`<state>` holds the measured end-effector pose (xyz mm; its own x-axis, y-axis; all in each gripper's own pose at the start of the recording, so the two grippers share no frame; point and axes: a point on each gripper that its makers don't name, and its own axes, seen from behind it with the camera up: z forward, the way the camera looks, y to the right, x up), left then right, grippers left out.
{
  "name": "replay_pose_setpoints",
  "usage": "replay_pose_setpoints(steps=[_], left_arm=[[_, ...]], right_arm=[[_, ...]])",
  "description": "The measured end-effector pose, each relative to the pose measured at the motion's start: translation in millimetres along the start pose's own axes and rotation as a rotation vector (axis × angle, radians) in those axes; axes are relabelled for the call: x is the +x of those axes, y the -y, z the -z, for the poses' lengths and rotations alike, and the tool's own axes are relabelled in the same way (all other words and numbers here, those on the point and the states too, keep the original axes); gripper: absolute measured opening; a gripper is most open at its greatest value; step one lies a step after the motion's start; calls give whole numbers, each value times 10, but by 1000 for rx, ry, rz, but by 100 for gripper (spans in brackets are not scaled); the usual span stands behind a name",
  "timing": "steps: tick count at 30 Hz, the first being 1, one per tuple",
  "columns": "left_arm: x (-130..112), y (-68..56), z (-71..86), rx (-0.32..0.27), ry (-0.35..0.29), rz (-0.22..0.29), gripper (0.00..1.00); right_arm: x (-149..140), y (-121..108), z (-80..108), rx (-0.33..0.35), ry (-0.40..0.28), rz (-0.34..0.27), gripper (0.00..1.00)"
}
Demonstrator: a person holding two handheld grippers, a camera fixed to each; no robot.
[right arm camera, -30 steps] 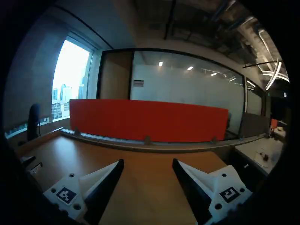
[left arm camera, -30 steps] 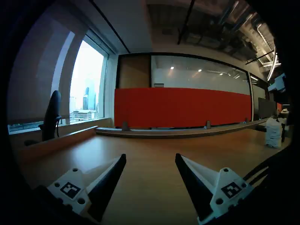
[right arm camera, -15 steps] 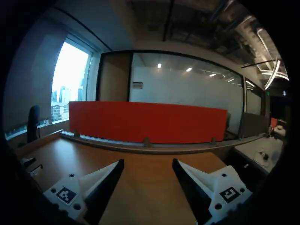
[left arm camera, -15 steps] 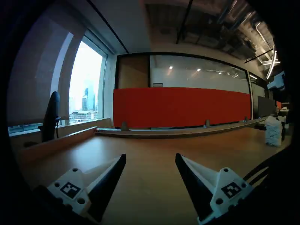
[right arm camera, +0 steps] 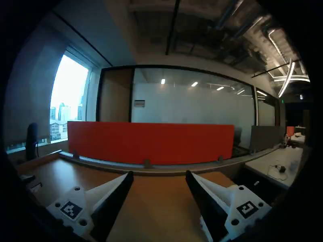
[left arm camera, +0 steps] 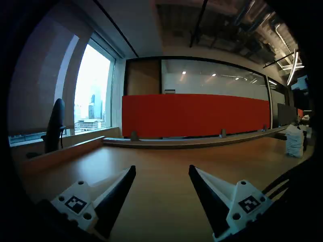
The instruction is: Fold towel
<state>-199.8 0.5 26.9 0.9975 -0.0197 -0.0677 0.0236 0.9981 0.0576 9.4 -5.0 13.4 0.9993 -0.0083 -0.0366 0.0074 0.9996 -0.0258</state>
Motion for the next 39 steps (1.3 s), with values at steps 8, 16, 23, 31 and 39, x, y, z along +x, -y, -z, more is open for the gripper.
replay_pose_setpoints(steps=[8, 16, 23, 31, 39], left_arm=[[-15, -3, -5, 0, 0, 1, 98], [-21, 3, -7, 0, -1, 1, 97], [-25, 1, -5, 0, -1, 1, 98], [-30, -8, -5, 0, -1, 1, 98], [-32, -8, 0, 1, -1, 1, 97]], right_arm=[[-35, -188, 27, 1, -25, -22, 100], [-253, -269, -41, -2, -42, -57, 100], [-610, -237, -90, 0, -25, -81, 100], [-1009, -229, -143, 1, -7, -105, 100], [-1280, -237, -132, 3, -2, -126, 100]])
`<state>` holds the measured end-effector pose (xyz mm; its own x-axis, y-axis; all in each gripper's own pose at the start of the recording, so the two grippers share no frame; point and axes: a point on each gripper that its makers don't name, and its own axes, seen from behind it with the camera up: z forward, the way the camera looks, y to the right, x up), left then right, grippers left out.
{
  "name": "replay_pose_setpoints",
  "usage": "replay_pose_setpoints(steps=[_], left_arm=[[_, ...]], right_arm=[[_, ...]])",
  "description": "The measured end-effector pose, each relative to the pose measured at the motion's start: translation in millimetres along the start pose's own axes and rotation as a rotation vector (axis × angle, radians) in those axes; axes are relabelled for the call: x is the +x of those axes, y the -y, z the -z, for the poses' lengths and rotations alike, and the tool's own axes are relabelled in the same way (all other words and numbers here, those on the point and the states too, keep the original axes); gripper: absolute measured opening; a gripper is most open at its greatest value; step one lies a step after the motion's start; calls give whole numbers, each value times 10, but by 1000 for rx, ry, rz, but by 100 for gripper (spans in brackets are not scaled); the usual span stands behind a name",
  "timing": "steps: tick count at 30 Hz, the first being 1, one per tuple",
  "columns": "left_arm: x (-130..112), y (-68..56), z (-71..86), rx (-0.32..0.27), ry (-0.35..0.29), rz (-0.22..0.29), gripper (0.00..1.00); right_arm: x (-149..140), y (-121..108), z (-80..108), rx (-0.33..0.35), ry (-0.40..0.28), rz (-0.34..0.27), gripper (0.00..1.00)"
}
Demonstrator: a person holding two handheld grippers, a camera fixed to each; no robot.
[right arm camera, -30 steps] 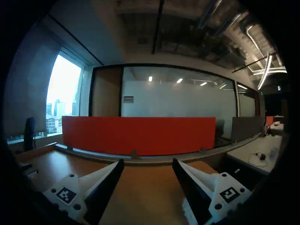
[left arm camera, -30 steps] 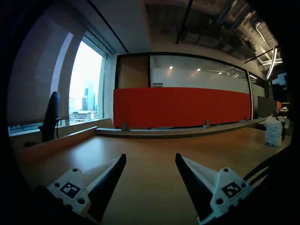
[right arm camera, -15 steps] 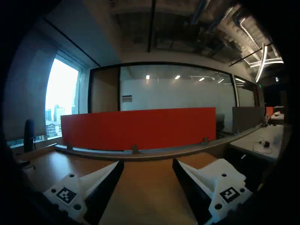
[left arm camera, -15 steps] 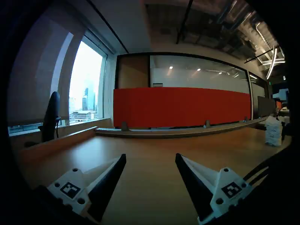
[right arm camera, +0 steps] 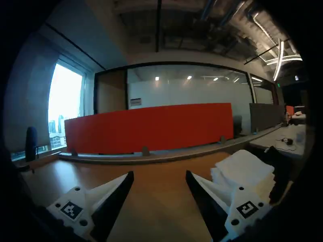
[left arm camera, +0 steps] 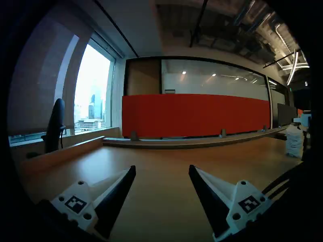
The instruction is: Fold towel
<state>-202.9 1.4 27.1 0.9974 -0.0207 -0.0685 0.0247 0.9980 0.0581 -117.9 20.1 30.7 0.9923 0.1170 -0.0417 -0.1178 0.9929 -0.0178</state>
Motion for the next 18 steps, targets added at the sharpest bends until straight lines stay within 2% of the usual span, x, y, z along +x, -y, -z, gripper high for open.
replay_pose_setpoints(steps=[6, 18], left_arm=[[-1, 8, 3, 0, 0, 0, 98], [-5, 9, 1, 0, 0, 0, 98]], right_arm=[[-158, -43, 31, -3, -4, 10, 100], [-467, 86, 43, 24, 5, 95, 100]])
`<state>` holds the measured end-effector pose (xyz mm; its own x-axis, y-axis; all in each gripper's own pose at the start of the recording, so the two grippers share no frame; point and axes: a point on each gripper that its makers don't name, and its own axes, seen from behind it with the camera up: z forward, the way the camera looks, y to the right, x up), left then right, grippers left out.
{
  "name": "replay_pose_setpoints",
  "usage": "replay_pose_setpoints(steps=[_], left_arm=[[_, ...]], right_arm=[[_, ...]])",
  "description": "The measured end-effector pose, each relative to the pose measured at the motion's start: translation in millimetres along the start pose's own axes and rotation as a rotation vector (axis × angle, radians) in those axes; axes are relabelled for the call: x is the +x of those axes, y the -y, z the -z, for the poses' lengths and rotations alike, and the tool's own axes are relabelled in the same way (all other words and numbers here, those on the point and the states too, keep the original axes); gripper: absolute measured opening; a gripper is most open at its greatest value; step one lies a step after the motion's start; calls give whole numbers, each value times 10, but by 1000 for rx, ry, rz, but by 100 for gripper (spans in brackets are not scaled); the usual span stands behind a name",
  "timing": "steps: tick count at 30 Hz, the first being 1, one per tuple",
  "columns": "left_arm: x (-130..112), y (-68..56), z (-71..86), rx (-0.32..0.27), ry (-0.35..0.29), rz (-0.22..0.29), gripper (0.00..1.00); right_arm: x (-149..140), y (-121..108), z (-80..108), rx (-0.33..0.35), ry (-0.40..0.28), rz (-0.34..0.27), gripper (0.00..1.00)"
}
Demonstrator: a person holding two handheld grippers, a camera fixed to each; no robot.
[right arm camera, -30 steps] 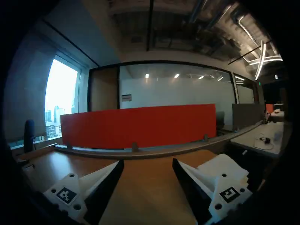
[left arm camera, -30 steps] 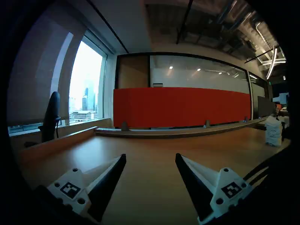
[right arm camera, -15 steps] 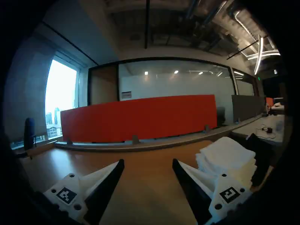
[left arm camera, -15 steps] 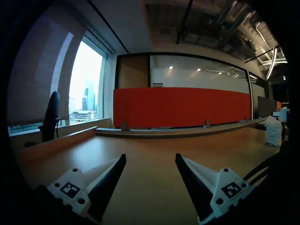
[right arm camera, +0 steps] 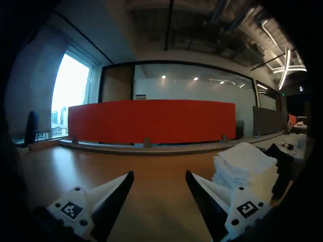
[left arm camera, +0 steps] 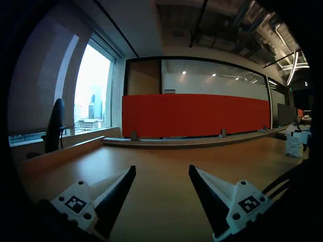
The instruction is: Fold towel
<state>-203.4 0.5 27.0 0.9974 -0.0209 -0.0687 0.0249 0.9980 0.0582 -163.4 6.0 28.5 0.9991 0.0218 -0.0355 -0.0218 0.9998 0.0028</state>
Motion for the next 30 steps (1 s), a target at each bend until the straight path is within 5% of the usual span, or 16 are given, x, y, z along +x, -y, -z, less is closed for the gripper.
replay_pose_setpoints(steps=[30], left_arm=[[5, -1, -3, 0, 0, 0, 98]], right_arm=[[-108, -50, 33, -5, -11, 0, 100]])
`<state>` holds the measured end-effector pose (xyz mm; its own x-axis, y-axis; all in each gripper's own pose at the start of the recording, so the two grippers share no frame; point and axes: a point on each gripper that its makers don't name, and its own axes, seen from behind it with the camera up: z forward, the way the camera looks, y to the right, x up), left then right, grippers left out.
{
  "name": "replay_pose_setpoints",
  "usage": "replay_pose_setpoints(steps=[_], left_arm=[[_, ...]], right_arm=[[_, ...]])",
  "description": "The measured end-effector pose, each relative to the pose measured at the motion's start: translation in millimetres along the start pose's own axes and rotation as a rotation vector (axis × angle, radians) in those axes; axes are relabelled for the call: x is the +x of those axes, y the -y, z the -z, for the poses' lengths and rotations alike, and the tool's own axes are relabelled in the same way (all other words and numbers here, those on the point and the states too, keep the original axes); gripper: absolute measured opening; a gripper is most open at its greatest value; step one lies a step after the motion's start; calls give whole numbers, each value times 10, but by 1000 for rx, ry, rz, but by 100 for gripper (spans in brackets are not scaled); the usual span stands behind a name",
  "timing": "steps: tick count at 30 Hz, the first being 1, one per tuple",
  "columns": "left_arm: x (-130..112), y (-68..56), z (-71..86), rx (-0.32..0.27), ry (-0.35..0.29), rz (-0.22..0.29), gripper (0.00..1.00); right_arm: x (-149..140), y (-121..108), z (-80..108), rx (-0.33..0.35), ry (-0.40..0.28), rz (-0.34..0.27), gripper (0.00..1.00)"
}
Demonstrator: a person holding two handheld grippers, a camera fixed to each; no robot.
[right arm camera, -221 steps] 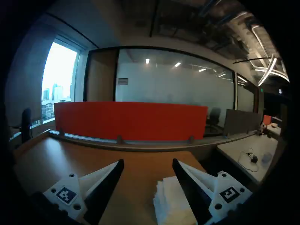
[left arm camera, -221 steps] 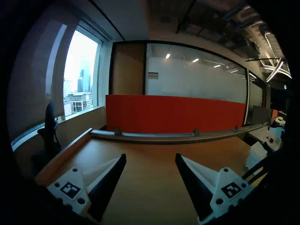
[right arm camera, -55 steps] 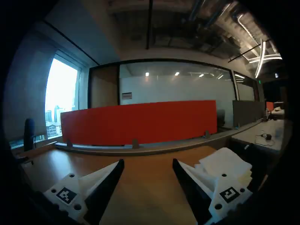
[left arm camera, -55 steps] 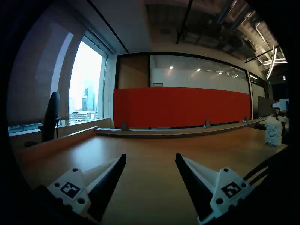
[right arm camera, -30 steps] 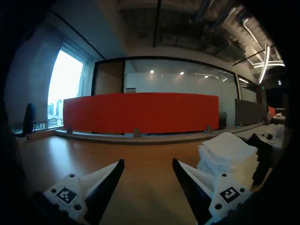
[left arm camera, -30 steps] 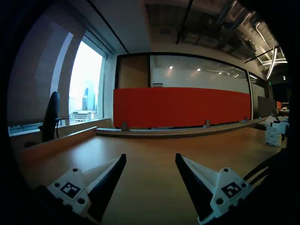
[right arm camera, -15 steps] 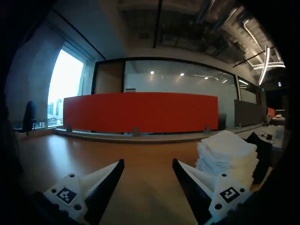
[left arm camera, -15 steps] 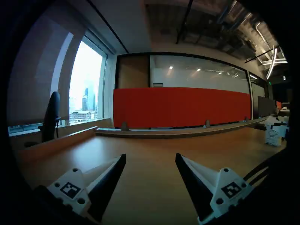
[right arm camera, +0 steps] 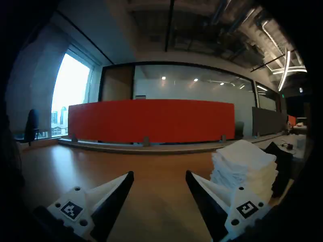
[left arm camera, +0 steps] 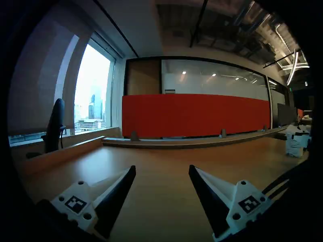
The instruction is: Fold towel
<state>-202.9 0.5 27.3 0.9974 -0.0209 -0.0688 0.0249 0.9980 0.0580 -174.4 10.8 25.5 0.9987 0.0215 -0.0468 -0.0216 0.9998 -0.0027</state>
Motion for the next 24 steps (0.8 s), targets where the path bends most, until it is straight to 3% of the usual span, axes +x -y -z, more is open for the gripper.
replay_pose_setpoints(steps=[24], left_arm=[[41, 9, 21, 0, 2, 0, 97]], right_arm=[[1, -4, 4, 0, 1, -1, 100]])
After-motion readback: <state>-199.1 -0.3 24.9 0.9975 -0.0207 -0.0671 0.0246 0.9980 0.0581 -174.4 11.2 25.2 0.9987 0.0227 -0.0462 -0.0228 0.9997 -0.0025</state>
